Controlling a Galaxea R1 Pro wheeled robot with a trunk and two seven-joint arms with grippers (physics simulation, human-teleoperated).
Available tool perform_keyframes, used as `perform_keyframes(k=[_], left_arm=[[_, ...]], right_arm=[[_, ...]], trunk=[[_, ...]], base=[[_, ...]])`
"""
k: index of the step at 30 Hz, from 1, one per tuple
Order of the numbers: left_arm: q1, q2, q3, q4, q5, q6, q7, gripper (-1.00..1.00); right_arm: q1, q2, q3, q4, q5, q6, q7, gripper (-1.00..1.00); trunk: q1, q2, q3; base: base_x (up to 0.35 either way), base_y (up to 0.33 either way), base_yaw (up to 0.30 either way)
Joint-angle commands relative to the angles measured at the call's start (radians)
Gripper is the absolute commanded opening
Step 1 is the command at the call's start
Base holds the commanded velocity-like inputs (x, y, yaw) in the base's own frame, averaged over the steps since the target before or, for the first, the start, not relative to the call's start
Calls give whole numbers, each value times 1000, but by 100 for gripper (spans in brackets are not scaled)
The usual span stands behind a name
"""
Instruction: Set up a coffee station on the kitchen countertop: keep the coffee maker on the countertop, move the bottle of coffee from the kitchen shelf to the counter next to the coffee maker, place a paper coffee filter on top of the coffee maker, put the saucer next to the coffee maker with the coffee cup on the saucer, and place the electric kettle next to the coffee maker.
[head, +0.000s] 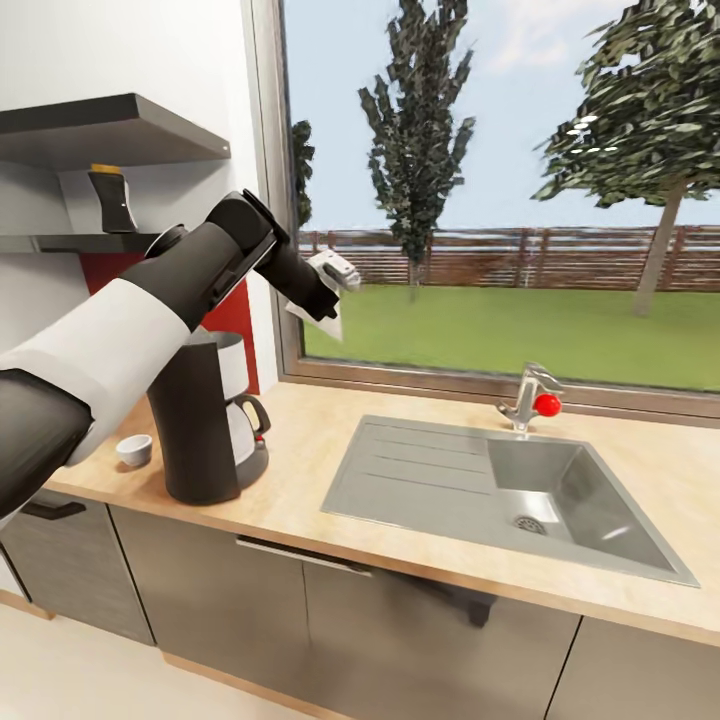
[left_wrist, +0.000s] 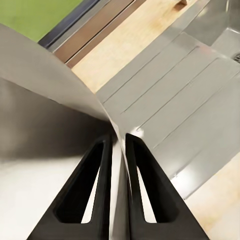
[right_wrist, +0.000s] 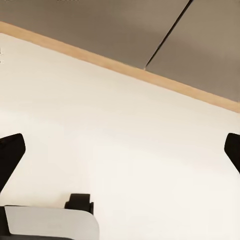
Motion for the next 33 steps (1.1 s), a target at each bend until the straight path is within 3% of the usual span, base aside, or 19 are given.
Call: perform_keyframes(k=[1, 5, 8, 26, 33], left_arm=[[-1, 1, -2, -2, -19, 0, -10, -100], [-1, 1, -2, -4, -51, 0, -11, -100], [7, -12, -1, -2, -43, -1, -8, -100], [7, -11, -1, -2, -43, -1, -8, -100], [7, -51, 40, 8, -11, -3, 1, -100]], right_arm=[[-1, 0, 2, 1, 12, -3, 0, 100], [-1, 0, 1, 20, 35, -2, 1, 100], [-9, 3, 3, 17, 33, -1, 3, 100], [-9, 3, 3, 20, 33, 0, 3, 100], [-8, 11, 2, 30, 33, -9, 3, 100]], trunk=[[0, -1, -1], [0, -1, -1], [0, -1, -1], [0, -1, -1], [0, -1, -1]], base=[[175, 110, 0], [136, 104, 0], [0, 0, 0], [0, 0, 0], [0, 0, 0]])
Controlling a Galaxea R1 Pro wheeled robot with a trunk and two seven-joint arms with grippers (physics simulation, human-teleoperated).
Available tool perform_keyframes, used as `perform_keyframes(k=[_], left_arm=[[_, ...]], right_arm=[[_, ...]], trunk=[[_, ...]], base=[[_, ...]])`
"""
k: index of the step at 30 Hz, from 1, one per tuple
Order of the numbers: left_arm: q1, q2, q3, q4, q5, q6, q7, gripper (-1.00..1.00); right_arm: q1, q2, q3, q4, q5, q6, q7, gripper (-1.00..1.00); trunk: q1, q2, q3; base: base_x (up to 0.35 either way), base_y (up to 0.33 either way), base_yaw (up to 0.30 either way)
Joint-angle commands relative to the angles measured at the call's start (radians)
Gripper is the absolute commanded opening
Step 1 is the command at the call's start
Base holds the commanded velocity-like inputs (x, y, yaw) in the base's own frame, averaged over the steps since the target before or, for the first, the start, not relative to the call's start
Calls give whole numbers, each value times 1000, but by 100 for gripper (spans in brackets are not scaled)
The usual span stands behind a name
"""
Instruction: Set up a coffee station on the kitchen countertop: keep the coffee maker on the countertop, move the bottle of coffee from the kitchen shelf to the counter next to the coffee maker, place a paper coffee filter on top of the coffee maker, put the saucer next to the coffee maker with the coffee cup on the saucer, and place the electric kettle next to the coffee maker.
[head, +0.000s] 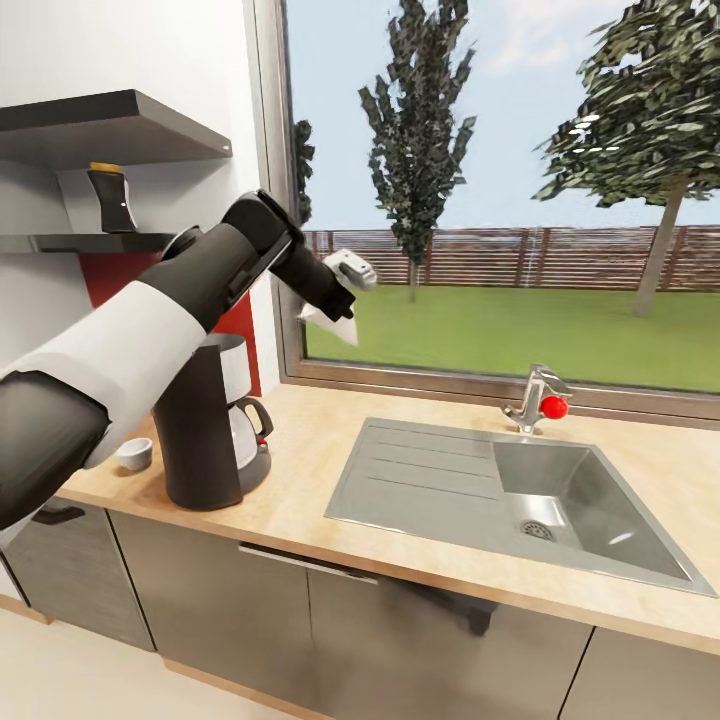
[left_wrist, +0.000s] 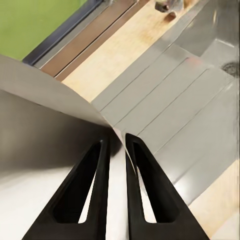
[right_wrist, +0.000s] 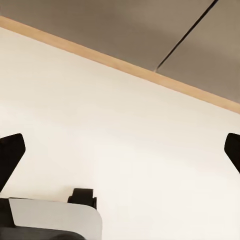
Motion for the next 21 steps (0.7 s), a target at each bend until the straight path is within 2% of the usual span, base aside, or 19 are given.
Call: perform_keyframes(k=[1, 2, 14, 21], left_arm=[[-1, -6, 6, 0, -11, 2, -10, -100], [-1, -47, 185, 1, -10, 2, -10, -100], [-1, -51, 193, 3, -9, 2, -10, -100], [-1, -51, 193, 3, -9, 2, -10, -100]], right_arm=[[-1, 0, 2, 0, 7, -2, 0, 100], [-1, 0, 2, 1, 7, -3, 0, 100], [0, 0, 2, 1, 7, -5, 0, 100], [0, 0, 2, 1, 8, -5, 0, 100]], trunk=[[0, -1, -1], [0, -1, -1], [0, -1, -1], [0, -1, -1]], base=[[0, 0, 0], [0, 0, 0], [0, 0, 2], [21, -64, 152]])
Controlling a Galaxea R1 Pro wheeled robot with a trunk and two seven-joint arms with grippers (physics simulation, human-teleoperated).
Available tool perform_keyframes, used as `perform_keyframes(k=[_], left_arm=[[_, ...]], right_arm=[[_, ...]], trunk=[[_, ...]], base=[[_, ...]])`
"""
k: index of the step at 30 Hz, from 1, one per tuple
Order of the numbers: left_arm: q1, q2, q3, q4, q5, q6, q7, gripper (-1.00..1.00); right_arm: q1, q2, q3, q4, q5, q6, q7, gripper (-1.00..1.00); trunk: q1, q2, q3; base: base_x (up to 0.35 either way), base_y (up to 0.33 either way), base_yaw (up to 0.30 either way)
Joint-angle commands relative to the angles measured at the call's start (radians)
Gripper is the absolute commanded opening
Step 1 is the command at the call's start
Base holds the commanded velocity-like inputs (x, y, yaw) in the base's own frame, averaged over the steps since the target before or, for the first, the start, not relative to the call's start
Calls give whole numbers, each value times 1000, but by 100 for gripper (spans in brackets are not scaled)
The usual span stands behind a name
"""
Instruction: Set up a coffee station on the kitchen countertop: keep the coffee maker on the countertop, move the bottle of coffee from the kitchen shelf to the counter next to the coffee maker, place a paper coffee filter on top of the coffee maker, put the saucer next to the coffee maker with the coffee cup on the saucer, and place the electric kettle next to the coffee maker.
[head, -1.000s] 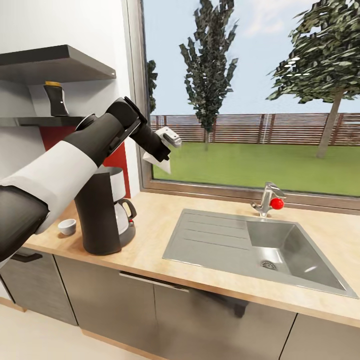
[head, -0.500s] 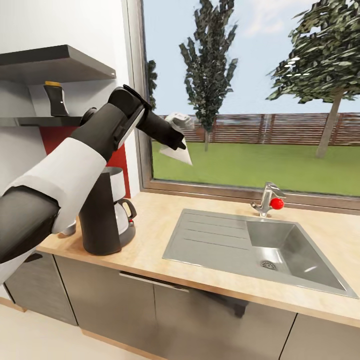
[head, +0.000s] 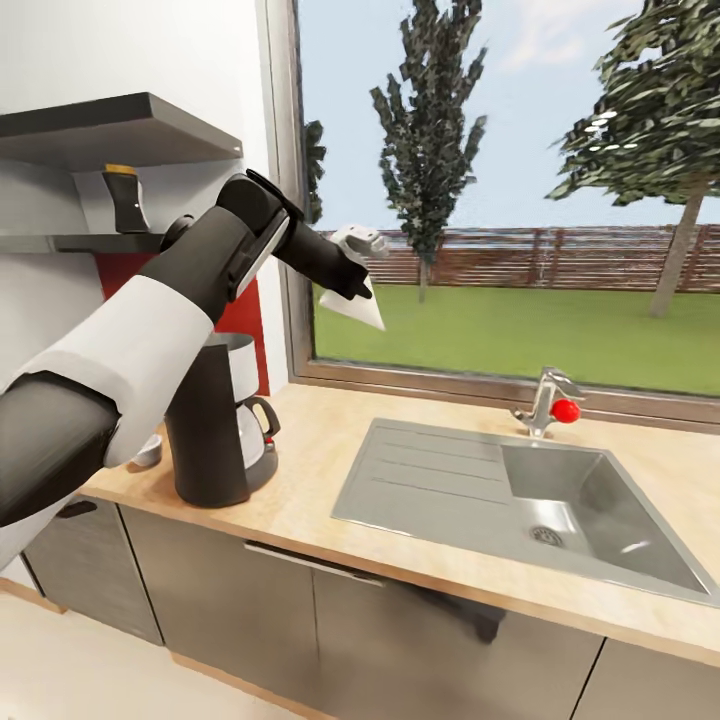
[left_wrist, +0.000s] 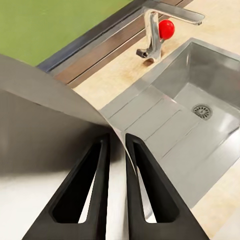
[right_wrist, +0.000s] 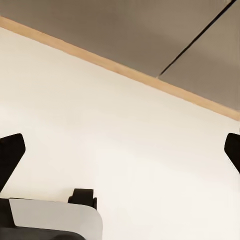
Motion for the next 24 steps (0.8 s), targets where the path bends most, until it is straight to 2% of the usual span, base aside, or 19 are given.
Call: perform_keyframes(k=[1, 6, 15, 24], left_arm=[[-1, -1, 1, 0, -11, 3, -10, -100], [-1, -1, 1, 0, -11, 3, -10, -100], [-1, 0, 1, 0, -11, 3, -10, -100], [-1, -1, 1, 0, -11, 3, -10, -100]], right_arm=[[-1, -1, 2, 0, 8, -2, 0, 100], [-1, -1, 2, 0, 8, -2, 0, 100], [-1, -1, 2, 1, 11, -2, 0, 100], [1, 0, 9, 62, 18, -5, 1, 100]], trunk=[[0, -1, -1], [0, -1, -1], [0, -1, -1], [0, -1, -1]], base=[[105, -201, 103], [54, -106, 83], [8, -16, 193], [1, -1, 36]])
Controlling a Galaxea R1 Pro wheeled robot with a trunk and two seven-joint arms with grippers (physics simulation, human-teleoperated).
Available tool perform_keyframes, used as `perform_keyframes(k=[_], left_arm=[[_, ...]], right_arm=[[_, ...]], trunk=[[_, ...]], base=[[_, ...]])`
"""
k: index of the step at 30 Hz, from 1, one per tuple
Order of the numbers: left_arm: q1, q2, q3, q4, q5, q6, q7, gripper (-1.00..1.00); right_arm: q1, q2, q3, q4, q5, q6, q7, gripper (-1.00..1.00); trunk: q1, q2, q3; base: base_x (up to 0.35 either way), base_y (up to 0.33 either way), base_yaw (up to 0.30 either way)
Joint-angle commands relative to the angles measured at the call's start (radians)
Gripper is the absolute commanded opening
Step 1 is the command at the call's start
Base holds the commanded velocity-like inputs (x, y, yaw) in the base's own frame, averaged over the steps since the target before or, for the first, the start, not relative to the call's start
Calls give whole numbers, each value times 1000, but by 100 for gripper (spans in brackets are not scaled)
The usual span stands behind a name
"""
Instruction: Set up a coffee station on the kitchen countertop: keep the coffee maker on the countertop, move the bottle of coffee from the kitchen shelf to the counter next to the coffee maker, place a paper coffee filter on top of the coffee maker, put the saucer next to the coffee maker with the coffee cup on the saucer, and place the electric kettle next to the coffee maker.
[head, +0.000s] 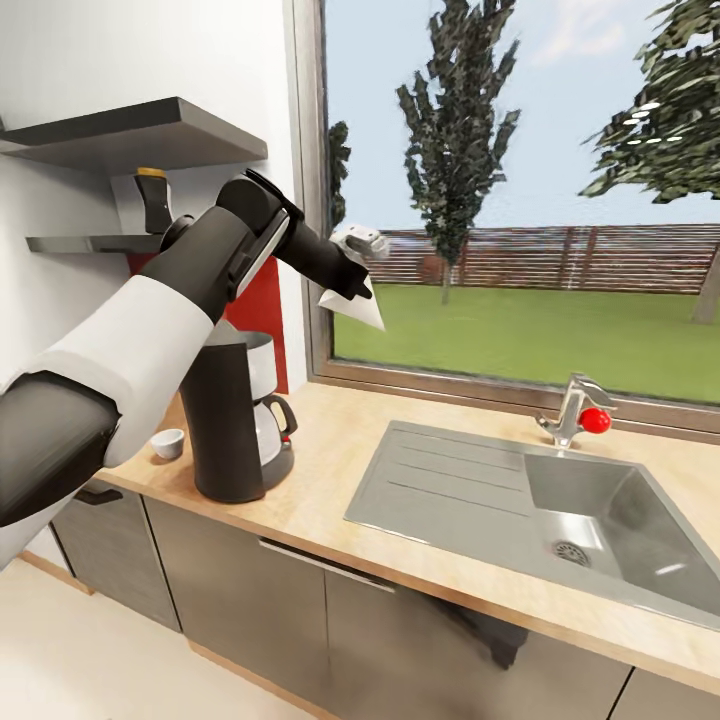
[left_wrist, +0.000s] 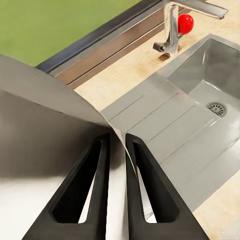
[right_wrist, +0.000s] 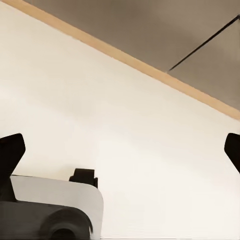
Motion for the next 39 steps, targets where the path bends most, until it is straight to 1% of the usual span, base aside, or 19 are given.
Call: perform_keyframes(k=[1, 3, 5, 7, 8, 9, 10, 12, 14, 16, 22, 25, 27, 30, 31, 33, 34, 36, 39], left_arm=[[-1, 0, 1, 0, -11, 3, -10, -100], [-1, 0, 1, 0, -11, 3, -10, -100], [-1, 0, 1, 0, -11, 3, -10, -100], [-1, 0, 1, 0, -11, 3, -10, -100], [-1, 0, 1, 0, -11, 3, -10, -100], [-1, 0, 1, 0, -11, 3, -10, -100], [-1, 0, 1, 0, -11, 3, -10, -100], [-1, 0, 1, 1, -11, 3, -10, -100], [-1, 0, 1, 2, -12, 3, -10, -100], [-1, 0, 1, 3, -12, 3, -9, -100], [-1, 0, 1, 12, -16, 3, 9, -100], [-1, -1, 0, 37, -17, 5, 41, -100], [-1, -7, -1, 74, -18, 5, 85, -100], [-1, -10, -1, 91, -18, 6, 118, -100], [-1, -12, -4, 110, -18, 7, 171, -100], [-1, -17, -5, 125, -19, 8, 210, -100], [-1, -23, -4, 136, -19, 9, 240, -100], [-1, -41, -5, 148, -19, 10, 271, -100], [-1, -54, -6, 153, -19, 10, 286, -100]], right_arm=[[-1, 0, 3, 9, 9, -2, 0, 100], [-1, 1, 3, 19, 10, -2, 0, 100], [-1, 6, 4, 70, 11, -3, 0, 100], [-1, 14, 6, 81, 11, -3, 0, 100], [-1, 20, 15, 88, 18, -3, 0, 100], [-1, 20, 15, 88, 18, -3, 0, 100], [-1, 24, 34, 92, 28, -3, 0, 100], [-1, 28, 85, 98, 43, -3, -1, 100], [-1, 29, 105, 100, 49, -3, -2, 100], [-1, 30, 116, 101, 51, -3, -2, 100], [-1, 30, 126, 102, 54, -3, -3, 100], [-1, 30, 129, 102, 55, -3, -3, 100], [-1, 30, 130, 102, 55, -3, -3, 100], [-1, 30, 130, 102, 55, -3, -3, 100], [-1, 30, 130, 102, 55, -3, -3, 100], [-1, 30, 130, 102, 55, -3, -3, 100], [-1, 30, 130, 102, 55, -3, -3, 100], [-1, 30, 130, 102, 55, -3, -3, 100], [-1, 30, 130, 102, 55, -3, -3, 100]], trunk=[[0, -1, -1], [0, -1, -1], [0, -1, -1], [0, -1, -1], [0, -1, -1], [0, -1, -1], [0, -1, -1], [0, -1, -1], [0, -1, -1], [0, -1, -1], [0, -1, -1], [0, -1, -1], [0, -1, -1], [0, -1, -1], [0, -1, -1], [0, -1, -1], [0, -1, -1], [0, -1, -1], [0, -1, -1]], base=[[0, 0, 7], [0, 0, 5], [3, 0, 1], [40, 0, 1], [143, 0, 0], [143, 0, 0], [197, 0, 0], [137, 0, 44], [70, 0, 143], [31, 0, 214], [12, 0, 183], [3, 0, 57], [1, 0, 22], [1, 0, 10], [0, 0, 4], [0, 0, 3], [0, 0, 2], [0, 0, 1], [0, 0, 0]])
